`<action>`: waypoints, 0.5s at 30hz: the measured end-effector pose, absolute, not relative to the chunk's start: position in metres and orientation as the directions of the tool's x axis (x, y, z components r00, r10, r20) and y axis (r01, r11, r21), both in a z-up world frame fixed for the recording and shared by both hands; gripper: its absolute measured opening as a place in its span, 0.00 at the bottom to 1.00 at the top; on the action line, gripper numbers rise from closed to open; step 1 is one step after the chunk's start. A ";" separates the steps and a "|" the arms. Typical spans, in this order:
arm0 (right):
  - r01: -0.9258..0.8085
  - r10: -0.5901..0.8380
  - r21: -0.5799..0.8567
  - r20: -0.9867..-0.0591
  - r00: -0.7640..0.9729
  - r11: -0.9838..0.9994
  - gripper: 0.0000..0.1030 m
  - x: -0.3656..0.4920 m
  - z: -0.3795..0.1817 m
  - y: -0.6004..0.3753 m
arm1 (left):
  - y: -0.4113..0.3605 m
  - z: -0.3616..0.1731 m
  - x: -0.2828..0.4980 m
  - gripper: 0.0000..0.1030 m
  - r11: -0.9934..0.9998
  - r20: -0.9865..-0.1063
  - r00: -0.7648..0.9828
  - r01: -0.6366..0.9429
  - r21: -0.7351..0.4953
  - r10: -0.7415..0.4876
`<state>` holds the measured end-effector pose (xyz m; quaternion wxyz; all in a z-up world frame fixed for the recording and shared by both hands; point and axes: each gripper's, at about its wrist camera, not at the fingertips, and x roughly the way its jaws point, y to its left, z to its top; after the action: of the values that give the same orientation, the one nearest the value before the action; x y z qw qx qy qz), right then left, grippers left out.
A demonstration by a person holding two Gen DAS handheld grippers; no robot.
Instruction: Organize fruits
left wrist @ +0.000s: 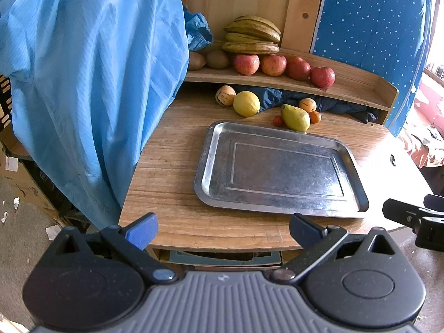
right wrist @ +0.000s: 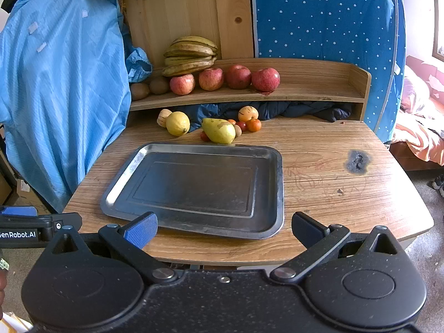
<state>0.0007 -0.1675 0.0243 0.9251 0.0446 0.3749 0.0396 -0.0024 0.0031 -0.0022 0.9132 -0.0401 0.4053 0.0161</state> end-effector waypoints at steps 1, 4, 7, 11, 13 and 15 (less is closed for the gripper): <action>-0.039 0.106 0.112 -0.690 0.716 0.993 0.99 0.000 0.023 -0.169 | 0.003 -0.002 -0.002 0.99 0.996 -0.741 0.671 -0.062 -0.061 -0.004; -0.040 0.107 0.113 -0.690 0.716 0.993 0.99 0.000 0.023 -0.170 | 0.003 -0.002 -0.002 0.99 0.996 -0.742 0.670 -0.062 -0.060 -0.003; -0.040 0.108 0.113 -0.690 0.715 0.993 0.99 0.000 0.023 -0.170 | 0.003 -0.002 -0.003 0.99 0.996 -0.743 0.669 -0.062 -0.059 -0.002; -0.040 0.108 0.114 -0.690 0.715 0.993 0.99 0.000 0.022 -0.170 | 0.003 -0.003 -0.003 0.99 0.996 -0.747 0.665 -0.062 -0.059 -0.003; -0.040 0.108 0.114 -0.691 0.715 0.993 0.99 0.001 0.022 -0.170 | 0.003 -0.003 -0.002 0.99 0.996 -0.748 0.663 -0.061 -0.059 -0.003; -0.040 0.108 0.114 -0.692 0.714 0.993 0.99 0.001 0.021 -0.170 | 0.003 -0.003 -0.002 0.99 0.996 -0.749 0.663 -0.062 -0.059 -0.003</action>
<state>0.0006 -0.1697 0.0214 0.9246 0.0452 0.3762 0.0398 -0.0019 0.0025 -0.0034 0.9110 -0.0395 0.4101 0.0161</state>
